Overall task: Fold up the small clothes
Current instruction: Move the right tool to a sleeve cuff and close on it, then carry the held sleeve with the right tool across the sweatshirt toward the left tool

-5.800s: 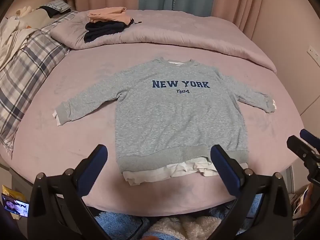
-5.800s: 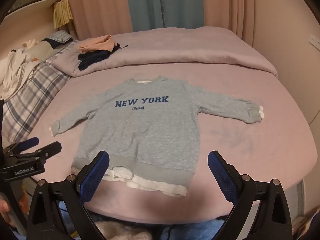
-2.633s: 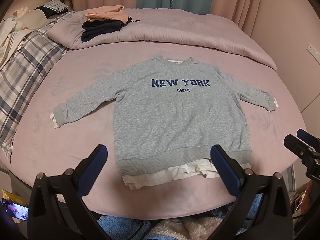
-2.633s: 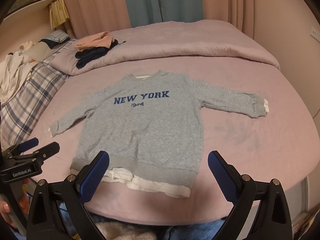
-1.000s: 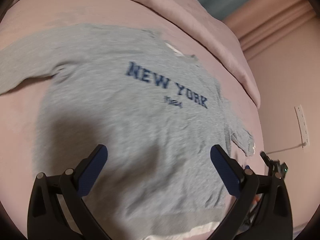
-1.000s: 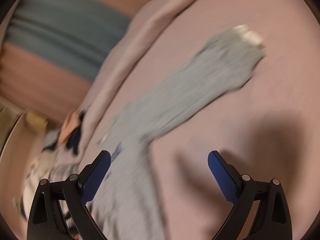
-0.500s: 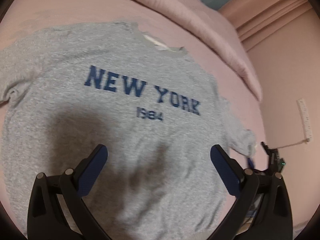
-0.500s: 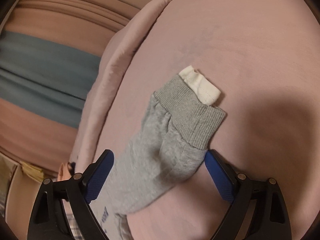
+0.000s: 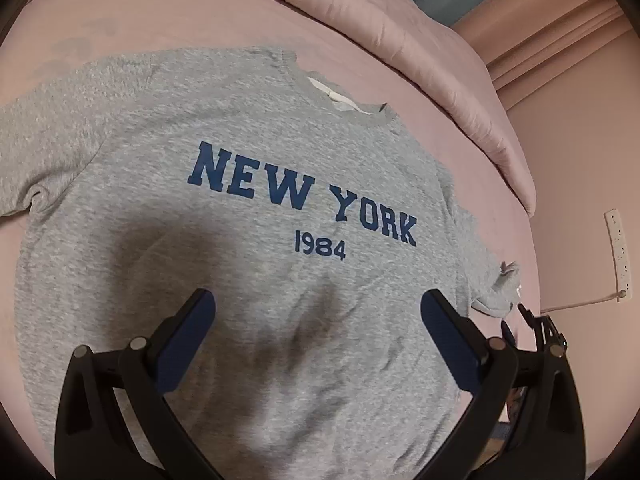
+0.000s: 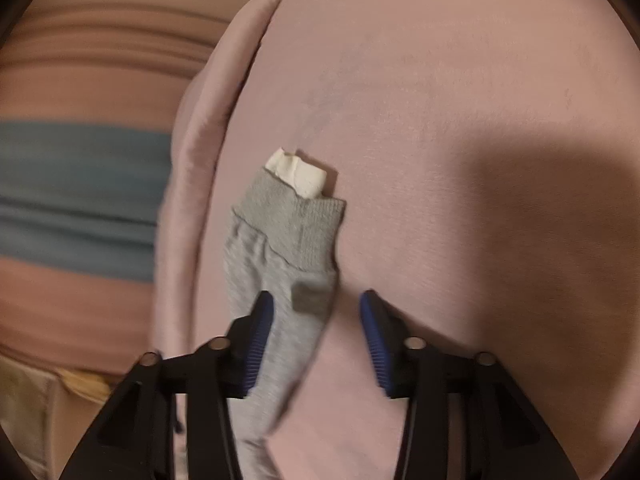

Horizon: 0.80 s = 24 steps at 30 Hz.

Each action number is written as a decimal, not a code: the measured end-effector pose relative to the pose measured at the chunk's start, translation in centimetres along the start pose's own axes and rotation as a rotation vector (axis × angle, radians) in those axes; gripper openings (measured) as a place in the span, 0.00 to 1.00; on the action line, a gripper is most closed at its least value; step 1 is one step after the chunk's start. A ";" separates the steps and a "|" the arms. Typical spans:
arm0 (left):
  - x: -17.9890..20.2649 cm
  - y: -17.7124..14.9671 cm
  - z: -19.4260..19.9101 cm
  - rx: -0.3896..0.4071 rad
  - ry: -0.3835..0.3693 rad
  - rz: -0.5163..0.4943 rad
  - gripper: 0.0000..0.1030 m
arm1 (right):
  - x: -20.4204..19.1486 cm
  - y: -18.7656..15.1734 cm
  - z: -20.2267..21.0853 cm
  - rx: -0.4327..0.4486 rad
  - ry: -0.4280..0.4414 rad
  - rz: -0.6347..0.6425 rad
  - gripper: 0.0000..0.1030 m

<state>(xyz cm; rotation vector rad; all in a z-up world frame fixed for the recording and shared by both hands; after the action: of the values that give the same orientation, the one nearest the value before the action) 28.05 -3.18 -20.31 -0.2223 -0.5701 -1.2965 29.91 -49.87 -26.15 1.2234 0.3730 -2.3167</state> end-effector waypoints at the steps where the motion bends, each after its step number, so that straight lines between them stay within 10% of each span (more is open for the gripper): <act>1: 0.1 0.0 0.1 0.000 -0.004 -0.001 1.00 | -0.3 0.4 -0.7 -0.012 -0.002 -0.008 0.46; 6: 0.5 -0.2 0.3 0.008 -0.007 -0.005 1.00 | -1.5 2.0 -2.9 -0.045 0.062 -0.015 0.47; 10: 0.9 -0.4 0.1 0.001 0.004 -0.021 1.00 | -0.9 2.4 -2.9 -0.043 0.116 -0.013 0.20; 13: 0.9 -0.3 -0.1 -0.003 0.004 -0.008 1.00 | -0.3 2.3 -2.0 -0.014 0.172 -0.015 0.18; 24: 2.0 1.0 -0.2 -0.031 -0.132 0.079 0.99 | -10.8 -2.5 1.1 0.093 -0.081 0.549 0.13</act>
<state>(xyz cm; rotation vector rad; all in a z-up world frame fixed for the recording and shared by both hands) 29.42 -4.70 -19.28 -0.3543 -0.6475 -1.2210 32.94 -45.07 -16.61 1.1005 -0.0963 -1.9117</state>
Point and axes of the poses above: each gripper's, at about its wrist camera, not at the fingertips, and z roughly against the way its jaws point, x to its right, y to its top, the point moved 9 cm from there along -z, roughly the way its jaws point, and after that the axes turned 12 degrees about -x, right-handed, at the moved point
